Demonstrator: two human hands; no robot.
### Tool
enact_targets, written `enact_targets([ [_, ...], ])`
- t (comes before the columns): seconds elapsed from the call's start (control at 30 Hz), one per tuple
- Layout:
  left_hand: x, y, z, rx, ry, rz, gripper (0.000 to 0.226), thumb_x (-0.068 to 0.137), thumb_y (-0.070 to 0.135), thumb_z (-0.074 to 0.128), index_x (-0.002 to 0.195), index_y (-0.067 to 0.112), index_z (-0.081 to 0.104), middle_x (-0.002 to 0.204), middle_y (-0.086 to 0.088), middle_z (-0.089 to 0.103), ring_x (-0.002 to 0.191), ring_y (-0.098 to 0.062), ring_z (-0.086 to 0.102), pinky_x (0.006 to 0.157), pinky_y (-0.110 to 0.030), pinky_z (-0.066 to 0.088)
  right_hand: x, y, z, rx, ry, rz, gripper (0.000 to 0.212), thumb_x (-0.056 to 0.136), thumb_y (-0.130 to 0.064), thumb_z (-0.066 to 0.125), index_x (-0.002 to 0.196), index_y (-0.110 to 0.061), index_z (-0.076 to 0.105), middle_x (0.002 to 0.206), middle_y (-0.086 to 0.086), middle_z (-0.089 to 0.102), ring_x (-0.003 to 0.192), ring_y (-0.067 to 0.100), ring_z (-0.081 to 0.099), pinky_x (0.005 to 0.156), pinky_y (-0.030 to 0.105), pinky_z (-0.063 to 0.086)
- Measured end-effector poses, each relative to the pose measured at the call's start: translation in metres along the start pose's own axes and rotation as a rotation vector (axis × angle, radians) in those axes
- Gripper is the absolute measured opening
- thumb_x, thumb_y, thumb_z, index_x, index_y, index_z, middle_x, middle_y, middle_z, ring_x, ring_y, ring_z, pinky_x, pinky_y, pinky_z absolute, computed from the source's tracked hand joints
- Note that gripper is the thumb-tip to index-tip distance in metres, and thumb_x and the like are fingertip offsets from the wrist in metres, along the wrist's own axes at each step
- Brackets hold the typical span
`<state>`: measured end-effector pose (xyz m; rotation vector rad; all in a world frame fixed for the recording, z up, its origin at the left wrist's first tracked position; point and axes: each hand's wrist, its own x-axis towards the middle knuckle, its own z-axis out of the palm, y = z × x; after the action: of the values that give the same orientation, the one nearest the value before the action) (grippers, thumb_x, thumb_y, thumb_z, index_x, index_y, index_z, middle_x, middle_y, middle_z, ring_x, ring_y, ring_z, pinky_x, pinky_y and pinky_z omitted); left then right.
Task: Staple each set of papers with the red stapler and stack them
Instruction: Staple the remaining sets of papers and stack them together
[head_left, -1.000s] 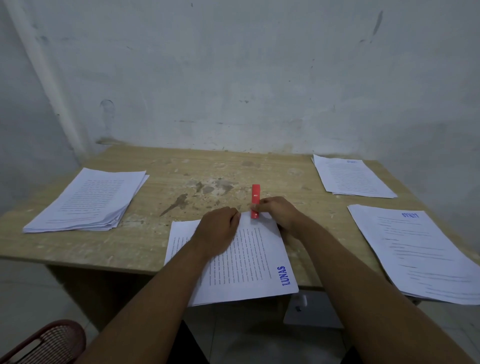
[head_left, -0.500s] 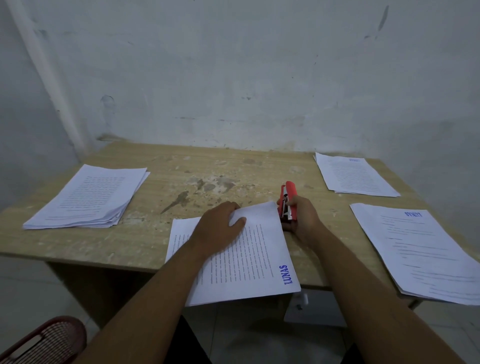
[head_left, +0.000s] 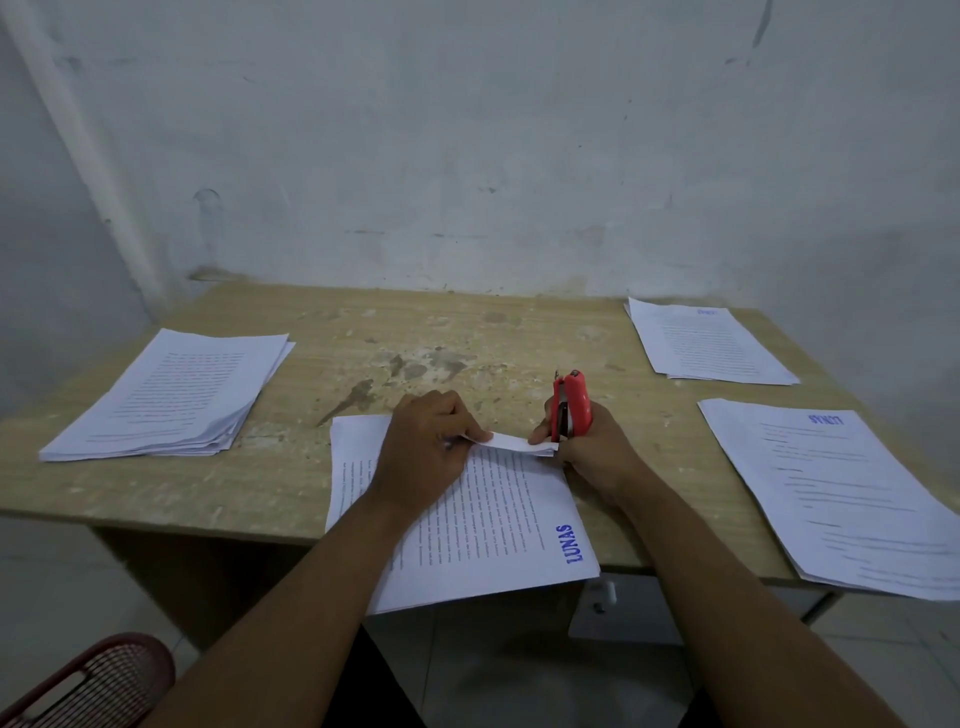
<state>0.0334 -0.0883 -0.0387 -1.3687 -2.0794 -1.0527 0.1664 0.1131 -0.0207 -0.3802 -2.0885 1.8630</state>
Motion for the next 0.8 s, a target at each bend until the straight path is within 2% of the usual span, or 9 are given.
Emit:
enact_targets([
  [0.1,0.0,0.005,-0.003,0.055,0.03,0.073,0.025,0.076,-0.003,0.081,0.085,0.021,0.083,0.082,0.008,0.066,0.075,-0.014,0.059,0.073,-0.031,0.036,-0.001,0.0,-0.001,0.035,-0.014,0.005,0.052,0.069,0.027,0.065,0.069,-0.024,0.079,0.093,0.035,0.068,0.085,0.032,0.066,0.083,0.047,0.057],
  [0.17,0.0,0.006,-0.004,0.088,0.056,0.132,0.022,0.08,0.0,0.077,0.086,0.02,0.084,0.083,0.006,0.068,0.076,-0.017,0.06,0.074,-0.032,0.036,0.001,0.003,-0.002,0.07,-0.02,0.013,0.051,0.071,0.033,0.062,0.072,-0.016,0.077,0.086,0.025,0.071,0.085,0.032,0.066,0.086,0.049,0.055],
  [0.23,-0.002,0.007,-0.005,0.137,0.092,0.185,0.018,0.084,0.004,0.073,0.086,0.019,0.083,0.083,0.004,0.068,0.076,-0.019,0.061,0.075,-0.034,0.036,0.001,0.004,-0.004,0.105,-0.054,-0.01,0.044,0.071,0.035,0.06,0.085,-0.006,0.068,0.085,0.017,0.073,0.086,0.033,0.066,0.087,0.05,0.054],
  [0.37,-0.004,0.011,-0.008,0.232,0.154,0.258,0.02,0.09,0.005,0.069,0.086,0.02,0.082,0.084,0.002,0.068,0.074,-0.024,0.061,0.078,-0.038,0.037,-0.003,0.004,-0.006,0.175,-0.127,-0.084,0.044,0.074,0.033,0.065,0.09,-0.008,0.061,0.089,0.018,0.072,0.089,0.034,0.065,0.086,0.047,0.057],
  [0.5,-0.004,0.016,-0.009,0.277,0.178,0.302,0.037,0.106,0.022,0.052,0.087,0.023,0.083,0.084,-0.002,0.07,0.074,-0.026,0.062,0.078,-0.039,0.038,-0.006,0.001,-0.007,0.192,-0.149,-0.112,0.033,0.068,0.019,0.07,0.087,-0.007,0.061,0.087,0.018,0.071,0.087,0.032,0.066,0.083,0.041,0.06],
  [0.67,-0.005,0.014,-0.008,0.353,0.154,0.332,0.018,0.095,0.016,0.068,0.088,0.025,0.083,0.086,-0.003,0.07,0.076,-0.027,0.063,0.079,-0.041,0.039,-0.005,0.001,-0.008,0.143,-0.143,-0.103,0.038,0.076,0.035,0.06,0.089,-0.001,0.058,0.083,0.012,0.071,0.084,0.024,0.069,0.079,0.033,0.06],
  [0.8,-0.005,0.013,-0.007,0.354,0.151,0.331,0.021,0.098,0.018,0.065,0.09,0.025,0.083,0.086,-0.003,0.07,0.076,-0.027,0.063,0.08,-0.041,0.038,-0.006,0.001,-0.007,0.146,-0.116,-0.085,0.039,0.076,0.036,0.059,0.09,-0.001,0.058,0.082,0.013,0.071,0.082,0.023,0.07,0.078,0.031,0.06],
])
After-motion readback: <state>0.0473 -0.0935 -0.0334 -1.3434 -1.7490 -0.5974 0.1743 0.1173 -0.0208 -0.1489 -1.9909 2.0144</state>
